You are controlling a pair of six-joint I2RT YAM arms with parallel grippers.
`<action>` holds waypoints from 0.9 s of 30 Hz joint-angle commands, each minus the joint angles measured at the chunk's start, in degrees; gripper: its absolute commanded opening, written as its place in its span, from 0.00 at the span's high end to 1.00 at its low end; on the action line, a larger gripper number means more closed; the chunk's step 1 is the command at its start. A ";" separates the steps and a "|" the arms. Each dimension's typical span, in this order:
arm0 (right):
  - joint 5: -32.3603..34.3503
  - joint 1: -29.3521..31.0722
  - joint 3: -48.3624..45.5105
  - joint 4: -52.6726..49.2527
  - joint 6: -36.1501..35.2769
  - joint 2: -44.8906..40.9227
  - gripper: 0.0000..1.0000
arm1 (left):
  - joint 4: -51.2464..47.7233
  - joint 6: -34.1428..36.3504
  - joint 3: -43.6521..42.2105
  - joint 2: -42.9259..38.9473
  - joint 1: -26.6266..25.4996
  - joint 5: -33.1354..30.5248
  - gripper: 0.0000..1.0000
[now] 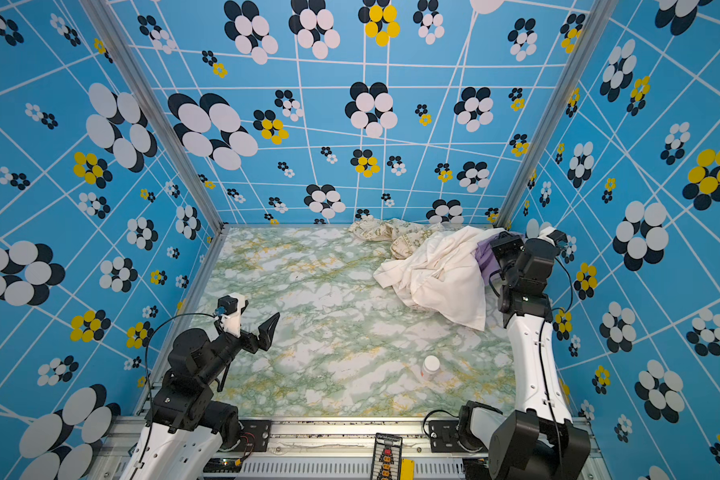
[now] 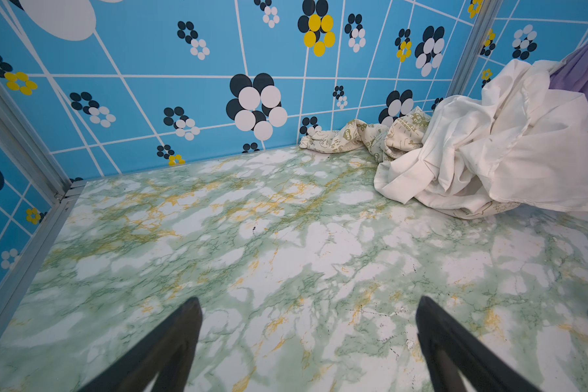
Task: Pick out a specific cloth from the pile
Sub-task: 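Grasp the lavender shirt with the right gripper and lift it up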
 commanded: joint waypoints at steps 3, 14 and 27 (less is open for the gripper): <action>-1.45 2.19 6.41 6.51 -3.38 -1.84 1.00 | -0.85 0.82 0.51 -0.78 -0.49 -0.54 0.01; -5.04 10.21 14.58 10.34 -10.80 0.53 1.00 | -0.94 0.89 0.61 -0.81 -0.58 -0.70 0.01; -8.86 28.57 20.21 -3.36 -33.74 5.24 1.00 | -1.12 0.91 0.60 -0.78 -0.83 -1.10 0.01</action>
